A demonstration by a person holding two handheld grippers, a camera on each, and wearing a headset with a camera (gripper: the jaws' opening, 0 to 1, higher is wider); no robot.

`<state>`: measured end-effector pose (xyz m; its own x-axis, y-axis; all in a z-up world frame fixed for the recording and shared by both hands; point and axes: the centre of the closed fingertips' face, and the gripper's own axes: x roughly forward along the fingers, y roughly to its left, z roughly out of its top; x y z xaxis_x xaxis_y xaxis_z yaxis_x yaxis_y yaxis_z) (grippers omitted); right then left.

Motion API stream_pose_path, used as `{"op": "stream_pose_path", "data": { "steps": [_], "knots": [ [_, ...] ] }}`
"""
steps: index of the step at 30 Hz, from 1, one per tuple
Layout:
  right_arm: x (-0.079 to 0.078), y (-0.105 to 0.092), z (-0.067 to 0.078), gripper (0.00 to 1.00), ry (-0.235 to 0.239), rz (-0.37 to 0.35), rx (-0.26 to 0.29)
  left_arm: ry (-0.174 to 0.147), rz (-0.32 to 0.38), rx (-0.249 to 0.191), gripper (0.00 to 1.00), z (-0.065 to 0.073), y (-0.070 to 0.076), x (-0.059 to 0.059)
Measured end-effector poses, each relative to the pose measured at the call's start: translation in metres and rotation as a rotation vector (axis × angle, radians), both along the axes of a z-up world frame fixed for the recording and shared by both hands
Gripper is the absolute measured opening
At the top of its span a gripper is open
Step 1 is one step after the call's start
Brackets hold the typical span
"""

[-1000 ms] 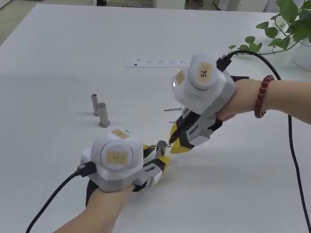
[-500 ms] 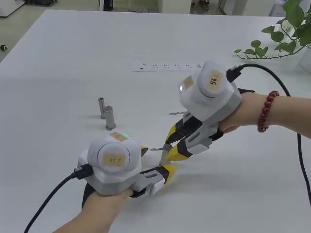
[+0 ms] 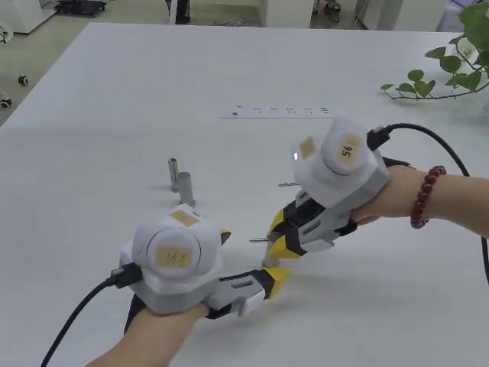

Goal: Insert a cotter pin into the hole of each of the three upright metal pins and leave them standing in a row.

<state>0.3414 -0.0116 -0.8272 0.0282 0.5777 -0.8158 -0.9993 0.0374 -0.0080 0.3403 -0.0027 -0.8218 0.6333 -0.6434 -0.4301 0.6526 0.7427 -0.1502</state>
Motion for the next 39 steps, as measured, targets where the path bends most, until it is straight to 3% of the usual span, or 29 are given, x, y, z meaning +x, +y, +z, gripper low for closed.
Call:
{"op": "stream_pose_path", "data": {
  "steps": [12, 27, 39],
  "knots": [
    [0.0, 0.0, 0.001, 0.14, 0.006, -0.018, 0.023, -0.011, 0.0, -0.035, 0.67, 0.007, 0.001, -0.007],
    [-0.002, -0.002, 0.002, 0.14, 0.01, -0.034, 0.023, -0.036, -0.028, -0.038, 0.69, 0.016, 0.01, -0.017],
    [0.007, -0.015, 0.009, 0.14, 0.0, -0.056, 0.007, -0.05, -0.073, -0.036, 0.7, 0.024, 0.02, -0.034]
  ]
}}
